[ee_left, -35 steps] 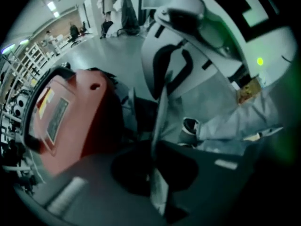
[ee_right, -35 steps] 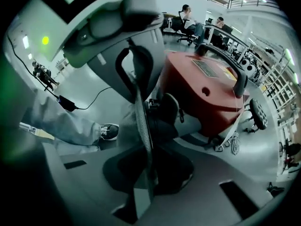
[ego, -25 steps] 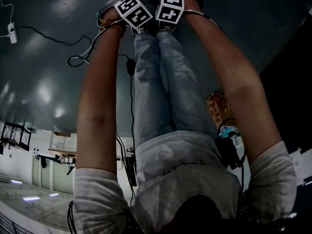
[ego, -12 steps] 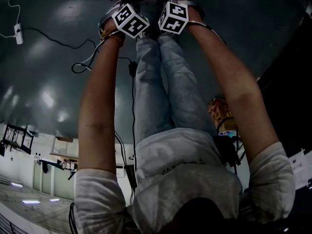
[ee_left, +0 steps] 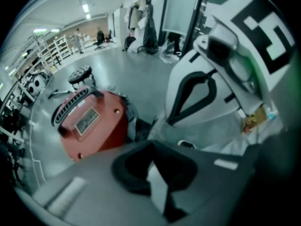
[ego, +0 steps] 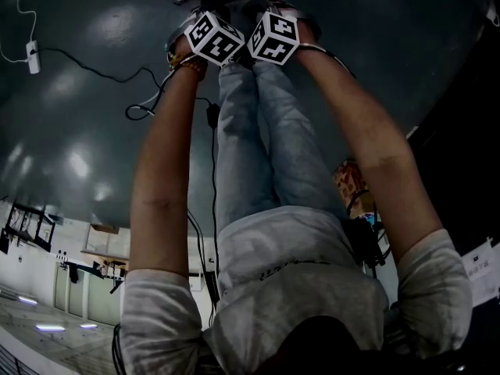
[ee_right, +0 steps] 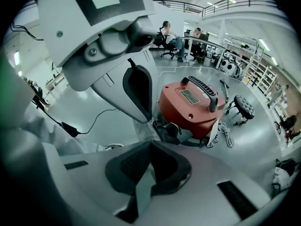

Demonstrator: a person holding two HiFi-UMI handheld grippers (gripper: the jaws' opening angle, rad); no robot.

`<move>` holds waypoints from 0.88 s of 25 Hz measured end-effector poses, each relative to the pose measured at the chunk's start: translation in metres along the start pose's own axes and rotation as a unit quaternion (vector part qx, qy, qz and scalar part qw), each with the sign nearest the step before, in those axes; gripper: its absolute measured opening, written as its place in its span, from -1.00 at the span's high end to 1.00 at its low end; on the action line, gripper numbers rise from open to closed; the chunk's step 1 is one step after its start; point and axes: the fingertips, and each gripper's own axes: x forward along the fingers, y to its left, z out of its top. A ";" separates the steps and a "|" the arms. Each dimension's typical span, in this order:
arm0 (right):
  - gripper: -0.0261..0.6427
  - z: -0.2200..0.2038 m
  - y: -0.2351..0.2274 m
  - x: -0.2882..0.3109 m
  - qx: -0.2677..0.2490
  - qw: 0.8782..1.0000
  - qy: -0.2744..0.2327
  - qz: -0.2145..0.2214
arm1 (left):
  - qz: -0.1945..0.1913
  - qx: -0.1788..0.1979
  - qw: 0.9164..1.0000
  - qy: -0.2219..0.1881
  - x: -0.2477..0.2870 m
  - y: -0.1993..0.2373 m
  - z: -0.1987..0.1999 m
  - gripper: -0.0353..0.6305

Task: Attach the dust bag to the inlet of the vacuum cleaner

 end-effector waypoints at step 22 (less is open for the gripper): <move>0.89 -0.007 0.009 0.007 0.003 1.000 -0.013 -0.010 | 0.010 -0.015 1.000 -0.011 0.008 -0.008 -0.013 0.88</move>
